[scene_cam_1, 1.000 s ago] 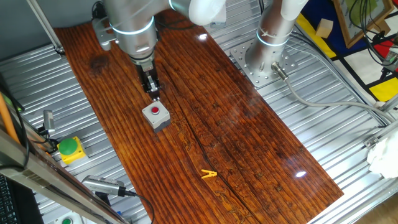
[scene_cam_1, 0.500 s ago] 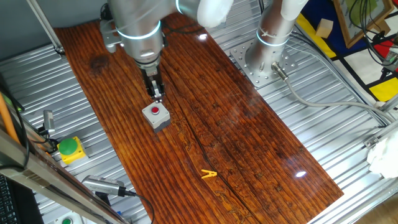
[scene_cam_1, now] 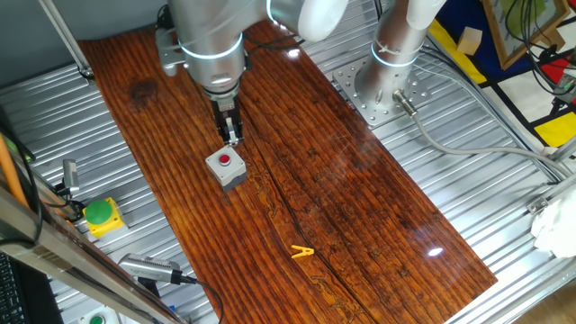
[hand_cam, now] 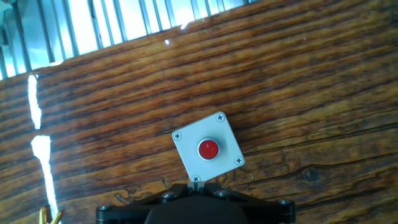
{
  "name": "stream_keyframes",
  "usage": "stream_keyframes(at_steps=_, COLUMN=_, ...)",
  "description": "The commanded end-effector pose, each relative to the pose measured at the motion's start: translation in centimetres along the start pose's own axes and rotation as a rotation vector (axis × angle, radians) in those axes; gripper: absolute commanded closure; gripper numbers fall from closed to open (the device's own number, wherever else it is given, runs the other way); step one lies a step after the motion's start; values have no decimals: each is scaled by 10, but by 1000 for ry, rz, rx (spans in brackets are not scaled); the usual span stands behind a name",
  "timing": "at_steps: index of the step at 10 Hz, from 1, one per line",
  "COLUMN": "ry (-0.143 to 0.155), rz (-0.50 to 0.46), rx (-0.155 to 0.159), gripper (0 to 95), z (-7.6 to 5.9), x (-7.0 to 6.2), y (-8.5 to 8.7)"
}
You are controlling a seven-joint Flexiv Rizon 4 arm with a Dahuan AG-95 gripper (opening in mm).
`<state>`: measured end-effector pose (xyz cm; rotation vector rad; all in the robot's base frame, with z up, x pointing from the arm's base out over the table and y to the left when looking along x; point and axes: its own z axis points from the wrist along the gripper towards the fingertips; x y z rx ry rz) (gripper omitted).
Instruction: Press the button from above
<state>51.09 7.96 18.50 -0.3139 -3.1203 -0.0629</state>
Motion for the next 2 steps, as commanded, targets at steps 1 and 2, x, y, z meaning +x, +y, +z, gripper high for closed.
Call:
stream_keyframes(at_steps=1, ry=-2, rz=-1, rx=0, gripper=950, z=0, x=0, y=-1)
stream_keyframes(at_steps=2, ry=-3, rz=-4, rx=-1, gripper=950, z=0, x=0, y=0)
